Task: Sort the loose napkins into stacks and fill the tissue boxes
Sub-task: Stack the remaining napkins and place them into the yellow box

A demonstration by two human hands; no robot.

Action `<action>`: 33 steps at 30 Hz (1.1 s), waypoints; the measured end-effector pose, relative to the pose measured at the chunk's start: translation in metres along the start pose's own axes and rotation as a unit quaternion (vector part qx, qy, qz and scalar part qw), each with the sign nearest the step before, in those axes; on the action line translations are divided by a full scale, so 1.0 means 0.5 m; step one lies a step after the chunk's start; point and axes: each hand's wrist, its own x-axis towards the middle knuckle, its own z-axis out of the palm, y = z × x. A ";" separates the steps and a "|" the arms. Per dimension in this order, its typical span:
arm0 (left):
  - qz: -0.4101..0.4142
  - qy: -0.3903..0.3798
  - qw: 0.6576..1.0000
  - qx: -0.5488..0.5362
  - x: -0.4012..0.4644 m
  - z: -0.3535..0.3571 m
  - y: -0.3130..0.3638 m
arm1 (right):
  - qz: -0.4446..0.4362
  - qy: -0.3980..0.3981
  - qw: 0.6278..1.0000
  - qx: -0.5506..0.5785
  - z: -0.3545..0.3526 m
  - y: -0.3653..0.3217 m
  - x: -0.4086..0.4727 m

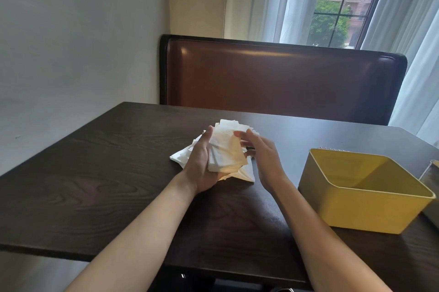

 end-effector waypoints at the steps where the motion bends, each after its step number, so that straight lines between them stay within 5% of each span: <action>1: 0.000 -0.004 1.000 -0.008 -0.002 0.001 0.000 | -0.004 -0.006 1.000 0.004 0.002 -0.001 -0.002; 5: 0.008 -0.038 0.999 -0.019 -0.006 0.002 0.002 | -0.021 -0.013 1.000 -0.013 0.008 -0.002 -0.007; 11: -0.001 -0.020 0.999 -0.030 -0.002 -0.007 0.004 | -0.046 0.078 0.996 0.005 0.000 -0.003 -0.001; 15: -0.008 -0.013 0.999 -0.029 0.000 -0.008 0.002 | -0.036 0.054 0.992 0.104 -0.003 -0.008 -0.001; 23: 0.002 -0.051 0.997 -0.055 -0.007 -0.007 0.004 | 0.000 -0.020 1.000 -0.007 0.008 -0.009 -0.012; 33: -0.001 -0.059 0.997 -0.057 -0.005 -0.006 0.002 | 0.012 0.035 0.999 0.016 0.007 -0.010 -0.007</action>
